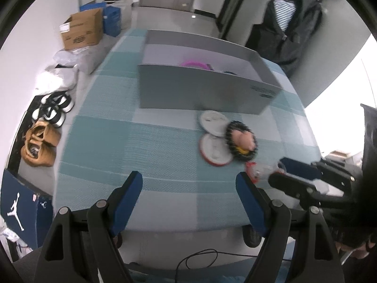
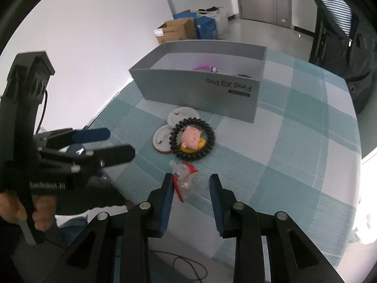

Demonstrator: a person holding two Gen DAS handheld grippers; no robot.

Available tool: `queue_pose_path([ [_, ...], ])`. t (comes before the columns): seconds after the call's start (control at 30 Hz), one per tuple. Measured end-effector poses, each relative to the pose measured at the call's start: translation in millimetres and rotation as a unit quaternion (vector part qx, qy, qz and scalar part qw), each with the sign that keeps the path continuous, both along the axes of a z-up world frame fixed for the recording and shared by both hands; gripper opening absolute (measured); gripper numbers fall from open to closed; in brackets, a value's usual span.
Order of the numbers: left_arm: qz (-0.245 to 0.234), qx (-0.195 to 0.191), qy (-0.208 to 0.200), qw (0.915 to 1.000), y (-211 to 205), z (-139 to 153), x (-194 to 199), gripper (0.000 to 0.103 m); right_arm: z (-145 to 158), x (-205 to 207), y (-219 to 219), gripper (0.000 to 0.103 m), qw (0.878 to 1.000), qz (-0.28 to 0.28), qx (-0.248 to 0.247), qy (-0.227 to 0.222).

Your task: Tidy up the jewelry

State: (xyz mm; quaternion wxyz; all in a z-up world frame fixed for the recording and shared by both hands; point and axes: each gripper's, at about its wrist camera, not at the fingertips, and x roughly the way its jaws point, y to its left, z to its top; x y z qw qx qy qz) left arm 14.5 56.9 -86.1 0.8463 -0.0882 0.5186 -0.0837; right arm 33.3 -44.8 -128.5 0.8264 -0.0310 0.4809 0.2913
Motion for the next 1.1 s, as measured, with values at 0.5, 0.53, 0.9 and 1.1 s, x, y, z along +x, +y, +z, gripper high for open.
queue_pose_path([
  [0.5, -0.084, 0.030, 0.004, 0.9960, -60.7, -0.7, -0.6, 0.078, 7.8, 16.4, -67.4, 0.029, 0.992, -0.112, 0.040, 0.031],
  [0.53, -0.084, 0.034, 0.004, 0.9959, -64.4, -0.9, 0.2, 0.078, 8.3, 16.1, -70.7, 0.029, 0.992, -0.115, 0.042, 0.032],
  [0.9, -0.081, 0.065, 0.021, 0.9944, -83.3, -6.7, 5.4, 0.042, 10.8, 15.5, -84.7, 0.029, 0.989, -0.130, 0.062, 0.035],
  [1.1, -0.087, 0.077, 0.027, 0.9929, -85.4, -6.3, 6.1, 0.014, 11.3, 14.6, -83.6, 0.029, 0.989, -0.126, 0.065, 0.033],
])
